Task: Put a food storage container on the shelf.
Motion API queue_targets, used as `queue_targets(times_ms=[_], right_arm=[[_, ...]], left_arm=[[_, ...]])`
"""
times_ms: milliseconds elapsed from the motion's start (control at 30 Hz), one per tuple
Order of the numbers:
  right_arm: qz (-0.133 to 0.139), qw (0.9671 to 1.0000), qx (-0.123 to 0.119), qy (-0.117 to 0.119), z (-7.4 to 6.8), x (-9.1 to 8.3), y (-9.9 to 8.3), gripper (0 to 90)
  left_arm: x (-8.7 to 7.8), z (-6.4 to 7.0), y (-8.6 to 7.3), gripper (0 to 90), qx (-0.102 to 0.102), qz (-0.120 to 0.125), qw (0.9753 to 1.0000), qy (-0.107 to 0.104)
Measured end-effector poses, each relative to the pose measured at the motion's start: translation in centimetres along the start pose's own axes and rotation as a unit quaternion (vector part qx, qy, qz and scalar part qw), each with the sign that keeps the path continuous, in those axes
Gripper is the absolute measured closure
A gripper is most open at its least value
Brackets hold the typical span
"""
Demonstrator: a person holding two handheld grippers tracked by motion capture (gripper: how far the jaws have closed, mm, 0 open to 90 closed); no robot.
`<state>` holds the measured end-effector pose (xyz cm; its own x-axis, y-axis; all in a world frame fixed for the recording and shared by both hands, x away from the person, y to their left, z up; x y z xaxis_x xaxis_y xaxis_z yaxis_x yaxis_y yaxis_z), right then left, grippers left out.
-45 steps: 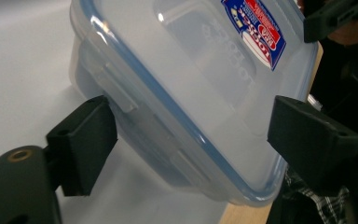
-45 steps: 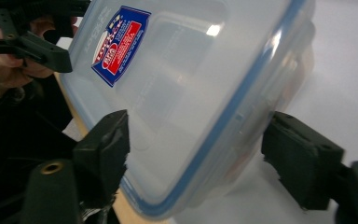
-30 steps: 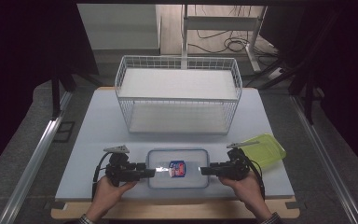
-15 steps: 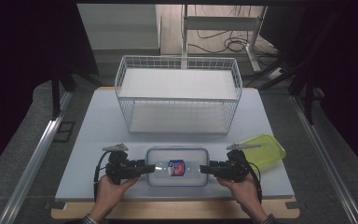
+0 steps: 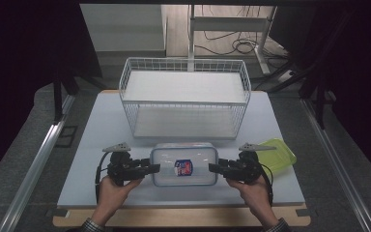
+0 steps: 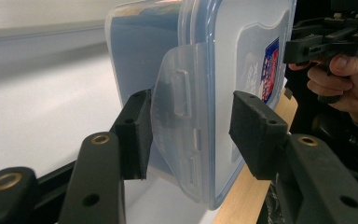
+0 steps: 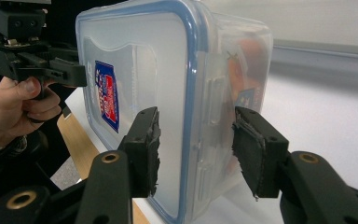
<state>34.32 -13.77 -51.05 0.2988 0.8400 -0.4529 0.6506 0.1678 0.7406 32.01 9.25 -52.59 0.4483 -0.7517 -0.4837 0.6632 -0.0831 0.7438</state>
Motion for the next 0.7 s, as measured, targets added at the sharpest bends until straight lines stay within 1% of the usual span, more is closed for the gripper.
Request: queue_targets(times_ms=[100,200,233,500,533,567,633,700], right_arm=[[0.003,1.0,-0.004,0.001,-0.1,-0.1,0.4,52.1],[0.009,0.9999,-0.011,0.0,-0.4,-0.2,1.1,52.1],[0.011,0.9999,-0.011,0.0,-0.4,-0.2,1.3,52.1],[0.017,0.9997,-0.02,0.0,-0.7,-0.3,2.6,52.0],[0.017,0.9996,-0.02,-0.001,-0.7,-0.4,2.8,52.0],[0.019,0.9995,-0.024,-0.001,-0.8,-0.5,3.4,52.0],[0.021,0.9995,-0.025,-0.002,-0.8,-0.6,3.6,52.0],[0.024,0.9993,-0.027,-0.002,-0.9,-0.7,4.2,52.0]], left_arm=[[-0.2,0.0,0.5,50.4,0.007,0.005,1.0,0.001],[-0.5,0.1,0.9,50.4,0.01,0.008,0.9999,0.003],[-0.6,0.2,1.1,50.4,0.009,0.009,0.9999,0.004],[-1.1,0.2,2.6,50.4,0.018,0.017,0.9997,0.006],[-1.1,0.2,2.9,50.4,0.02,0.018,0.9996,0.006],[-1.2,0.2,3.1,50.4,0.021,0.019,0.9996,0.006],[-1.3,0.3,3.7,50.4,0.022,0.022,0.9995,0.007],[-1.5,0.3,4.2,50.4,0.025,0.024,0.9994,0.009]])
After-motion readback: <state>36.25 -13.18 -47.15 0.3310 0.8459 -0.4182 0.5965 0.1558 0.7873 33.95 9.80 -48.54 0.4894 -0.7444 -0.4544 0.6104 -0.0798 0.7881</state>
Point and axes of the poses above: each handheld gripper's, and its own axes: x roughly forward along the jaws, y roughly out of its top, z roughly to its right, the point moved 10 cm from there along x, roughly forward along the jaws, and after that the axes turned 5 degrees about y, right-handed, at the moved point
